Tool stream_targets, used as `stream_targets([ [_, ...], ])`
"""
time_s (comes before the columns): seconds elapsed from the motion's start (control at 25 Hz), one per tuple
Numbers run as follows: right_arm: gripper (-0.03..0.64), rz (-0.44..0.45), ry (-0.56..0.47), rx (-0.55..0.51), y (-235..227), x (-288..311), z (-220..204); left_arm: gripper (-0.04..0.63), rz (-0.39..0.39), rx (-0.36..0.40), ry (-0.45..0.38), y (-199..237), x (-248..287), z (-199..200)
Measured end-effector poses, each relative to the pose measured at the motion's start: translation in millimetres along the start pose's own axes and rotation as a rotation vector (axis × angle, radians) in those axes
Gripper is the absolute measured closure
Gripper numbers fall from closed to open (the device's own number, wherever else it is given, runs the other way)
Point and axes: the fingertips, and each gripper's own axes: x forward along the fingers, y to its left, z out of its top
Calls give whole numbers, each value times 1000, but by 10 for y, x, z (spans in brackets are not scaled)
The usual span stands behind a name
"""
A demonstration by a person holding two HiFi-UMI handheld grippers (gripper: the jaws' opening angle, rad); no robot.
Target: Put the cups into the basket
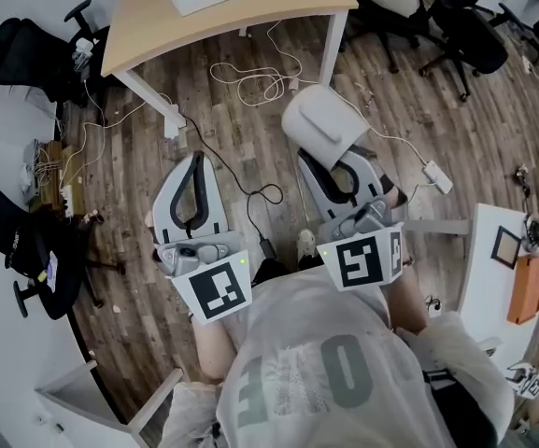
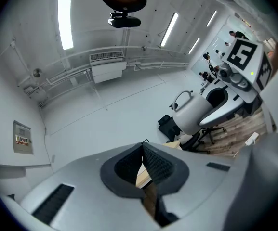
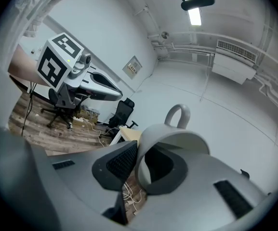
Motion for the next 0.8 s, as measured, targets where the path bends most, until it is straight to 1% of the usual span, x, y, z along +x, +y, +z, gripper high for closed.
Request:
stream_targets([
  [0.12,574,13,-6,14,-94,-8,-142,584,33,5,27,-6,69,-24],
  [0.24,574,29,-2,25,-162,27,-206,584,35,28,54,19,122,-26],
  [0.44,574,36,-15,-4,-210,209,-154,584,66,-7,58,152,241,-134],
  [0.56,574,41,-1,-22,-245,379,-198,584,50,-15,63,145,417,-258],
  [0.64,574,34,6,-34,-297,553,-209,584,38,-22,46,190,578,-331],
  [0.8,574,8,26,-50,-415,1038,-181,584,31,-50,28,461,971,-589],
])
